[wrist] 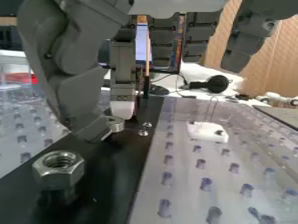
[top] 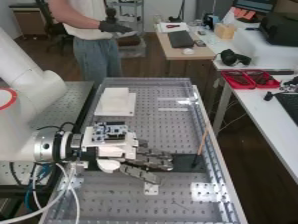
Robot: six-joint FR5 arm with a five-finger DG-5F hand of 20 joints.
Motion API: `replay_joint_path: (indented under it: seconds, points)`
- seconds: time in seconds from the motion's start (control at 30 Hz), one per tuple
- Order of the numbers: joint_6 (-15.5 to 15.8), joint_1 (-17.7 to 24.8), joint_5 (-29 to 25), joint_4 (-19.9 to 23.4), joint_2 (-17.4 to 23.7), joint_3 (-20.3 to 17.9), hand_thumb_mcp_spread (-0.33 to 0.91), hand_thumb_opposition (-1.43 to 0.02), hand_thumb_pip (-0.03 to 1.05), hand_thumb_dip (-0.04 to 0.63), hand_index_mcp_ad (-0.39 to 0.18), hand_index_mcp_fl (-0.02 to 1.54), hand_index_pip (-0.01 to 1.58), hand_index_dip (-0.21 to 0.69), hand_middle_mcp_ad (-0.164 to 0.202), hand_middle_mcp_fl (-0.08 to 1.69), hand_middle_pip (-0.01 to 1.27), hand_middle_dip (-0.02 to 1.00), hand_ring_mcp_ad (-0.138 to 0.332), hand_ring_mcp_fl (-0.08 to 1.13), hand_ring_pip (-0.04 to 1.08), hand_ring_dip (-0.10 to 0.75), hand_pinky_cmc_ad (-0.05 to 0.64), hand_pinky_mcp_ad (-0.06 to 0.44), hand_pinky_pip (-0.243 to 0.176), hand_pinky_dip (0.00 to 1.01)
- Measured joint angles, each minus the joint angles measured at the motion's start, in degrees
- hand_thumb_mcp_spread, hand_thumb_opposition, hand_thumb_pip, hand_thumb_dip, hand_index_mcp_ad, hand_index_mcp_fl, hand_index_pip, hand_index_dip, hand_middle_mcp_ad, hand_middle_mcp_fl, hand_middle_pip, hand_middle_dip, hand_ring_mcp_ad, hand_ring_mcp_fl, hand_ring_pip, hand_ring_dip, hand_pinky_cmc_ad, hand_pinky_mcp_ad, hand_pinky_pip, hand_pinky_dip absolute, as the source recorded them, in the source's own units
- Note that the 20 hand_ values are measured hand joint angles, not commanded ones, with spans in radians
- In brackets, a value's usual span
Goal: Grab the bearing and place it in the white container
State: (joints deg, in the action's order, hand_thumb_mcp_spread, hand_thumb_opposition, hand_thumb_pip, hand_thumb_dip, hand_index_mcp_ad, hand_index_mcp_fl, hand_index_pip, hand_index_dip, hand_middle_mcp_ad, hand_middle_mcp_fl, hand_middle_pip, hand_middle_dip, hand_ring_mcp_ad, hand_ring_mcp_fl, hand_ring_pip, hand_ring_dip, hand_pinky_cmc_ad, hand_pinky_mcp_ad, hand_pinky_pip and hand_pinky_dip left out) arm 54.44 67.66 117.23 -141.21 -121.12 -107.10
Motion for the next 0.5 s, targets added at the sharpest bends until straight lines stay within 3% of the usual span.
replay_joint_path:
  seconds: [0.5]
  points:
    - [0.5, -0.62, 0.77, -1.02, -0.47, 0.73, 0.44, -0.82, 0.6, 0.314, -0.129, 0.1, 1.38, 0.302, 0.066, 0.02, 0.13, 0.17, 0.115, 0.01, 0.1, 0.051, 0.361, 0.293, -0.059, 0.18]
